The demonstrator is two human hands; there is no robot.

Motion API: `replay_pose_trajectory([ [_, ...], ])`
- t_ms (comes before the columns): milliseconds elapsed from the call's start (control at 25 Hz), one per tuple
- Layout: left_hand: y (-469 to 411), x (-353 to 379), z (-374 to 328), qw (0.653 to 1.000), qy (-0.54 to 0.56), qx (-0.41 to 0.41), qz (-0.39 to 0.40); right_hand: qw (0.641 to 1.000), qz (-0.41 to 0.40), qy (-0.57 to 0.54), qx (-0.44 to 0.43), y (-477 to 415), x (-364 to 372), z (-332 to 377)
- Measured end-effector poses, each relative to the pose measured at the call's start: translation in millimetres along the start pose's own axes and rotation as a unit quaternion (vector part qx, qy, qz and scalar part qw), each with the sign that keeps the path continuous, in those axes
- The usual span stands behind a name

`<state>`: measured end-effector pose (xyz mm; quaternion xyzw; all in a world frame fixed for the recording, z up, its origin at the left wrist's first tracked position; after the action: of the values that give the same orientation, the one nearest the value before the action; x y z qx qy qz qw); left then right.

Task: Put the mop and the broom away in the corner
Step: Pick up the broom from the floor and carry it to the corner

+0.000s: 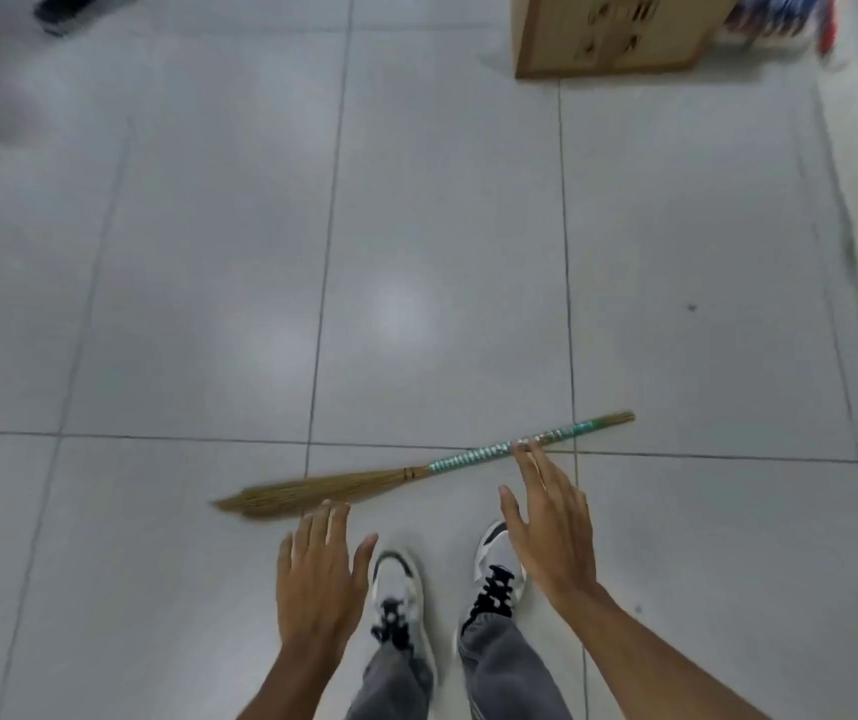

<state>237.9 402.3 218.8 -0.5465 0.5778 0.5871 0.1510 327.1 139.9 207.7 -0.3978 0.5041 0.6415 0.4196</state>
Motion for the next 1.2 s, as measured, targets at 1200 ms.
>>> replay_pose_trajectory([
  [1200, -126.2, -269.5, -399.4, 0.912, -0.072, 0.404, -0.023, 0.960, -0.146, 0.197, 0.133, -67.3, -379.6, -155.5],
])
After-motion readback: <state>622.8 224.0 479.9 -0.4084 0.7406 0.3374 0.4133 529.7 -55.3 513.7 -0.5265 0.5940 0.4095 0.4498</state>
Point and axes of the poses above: each hand's wrist, its own y-axis away from the middle knuckle, its own x-axis out of the palm, z = x × y, the point moved 9 cm from there along -y, towards the middle knuckle, and after that the axes turned 14 degrees about y, right-handed, at the moved point
